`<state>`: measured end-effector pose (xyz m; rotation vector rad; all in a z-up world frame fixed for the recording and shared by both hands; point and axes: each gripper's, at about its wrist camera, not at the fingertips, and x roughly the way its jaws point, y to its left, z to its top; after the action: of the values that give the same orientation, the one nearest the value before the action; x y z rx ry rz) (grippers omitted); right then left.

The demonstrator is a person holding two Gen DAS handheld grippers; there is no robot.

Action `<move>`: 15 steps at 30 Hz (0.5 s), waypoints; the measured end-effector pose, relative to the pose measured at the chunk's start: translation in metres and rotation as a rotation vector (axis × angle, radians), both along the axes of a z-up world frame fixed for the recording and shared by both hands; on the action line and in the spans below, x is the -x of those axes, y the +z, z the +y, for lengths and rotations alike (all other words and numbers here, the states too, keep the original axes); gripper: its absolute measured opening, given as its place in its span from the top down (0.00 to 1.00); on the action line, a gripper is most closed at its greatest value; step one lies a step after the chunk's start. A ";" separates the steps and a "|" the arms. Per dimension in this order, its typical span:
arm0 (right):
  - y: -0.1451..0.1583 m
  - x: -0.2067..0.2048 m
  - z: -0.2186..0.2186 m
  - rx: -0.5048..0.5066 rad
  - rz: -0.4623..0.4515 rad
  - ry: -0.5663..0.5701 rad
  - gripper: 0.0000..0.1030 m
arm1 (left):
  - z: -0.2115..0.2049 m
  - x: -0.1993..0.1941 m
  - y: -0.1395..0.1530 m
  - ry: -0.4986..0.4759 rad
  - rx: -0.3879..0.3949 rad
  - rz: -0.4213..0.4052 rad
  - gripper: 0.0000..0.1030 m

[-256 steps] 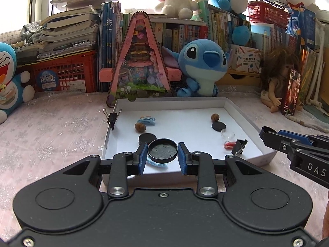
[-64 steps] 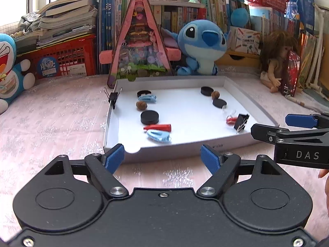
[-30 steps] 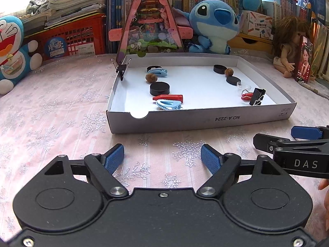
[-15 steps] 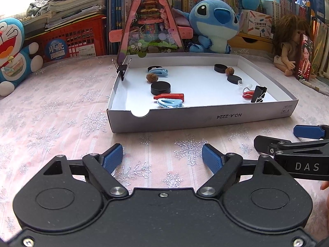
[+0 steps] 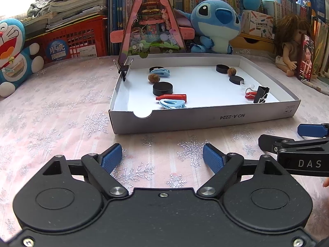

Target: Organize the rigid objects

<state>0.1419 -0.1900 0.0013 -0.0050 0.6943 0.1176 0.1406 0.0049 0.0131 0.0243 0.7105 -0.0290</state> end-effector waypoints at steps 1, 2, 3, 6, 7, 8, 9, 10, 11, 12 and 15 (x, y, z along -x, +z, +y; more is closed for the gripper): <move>0.000 0.000 -0.001 -0.001 0.000 -0.003 0.06 | 0.000 0.000 0.000 0.001 0.000 -0.001 0.17; 0.000 -0.001 -0.001 -0.002 0.000 -0.005 0.05 | 0.000 0.000 -0.001 0.002 0.000 -0.002 0.17; -0.001 -0.001 -0.001 -0.002 0.001 -0.007 0.05 | 0.000 -0.001 -0.001 0.003 0.000 -0.002 0.16; -0.001 -0.001 -0.001 -0.001 0.002 -0.007 0.03 | 0.000 -0.002 -0.001 0.003 0.001 -0.002 0.15; -0.002 -0.002 -0.001 0.000 0.003 -0.006 0.02 | 0.000 -0.002 -0.001 0.005 0.002 -0.001 0.14; -0.002 -0.002 -0.001 0.001 0.006 -0.007 0.00 | 0.000 -0.003 -0.002 0.006 0.004 0.000 0.12; -0.003 -0.003 -0.001 0.002 0.008 -0.008 0.00 | 0.001 -0.003 -0.002 0.007 0.005 0.002 0.09; -0.003 -0.004 -0.001 0.005 0.008 -0.009 0.00 | 0.001 -0.004 -0.002 0.009 0.006 0.005 0.08; -0.003 -0.004 0.000 0.008 0.009 -0.009 0.00 | 0.001 -0.004 -0.003 0.015 0.006 0.008 0.05; -0.003 -0.004 0.000 0.010 0.009 -0.009 0.00 | 0.002 -0.005 -0.003 0.020 0.005 0.011 0.03; -0.004 -0.004 0.000 0.012 0.010 -0.008 0.00 | 0.003 -0.006 -0.004 0.026 0.010 0.016 0.01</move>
<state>0.1460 -0.1899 -0.0022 -0.0127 0.7053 0.1056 0.1467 0.0081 0.0087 0.0047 0.7262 -0.0076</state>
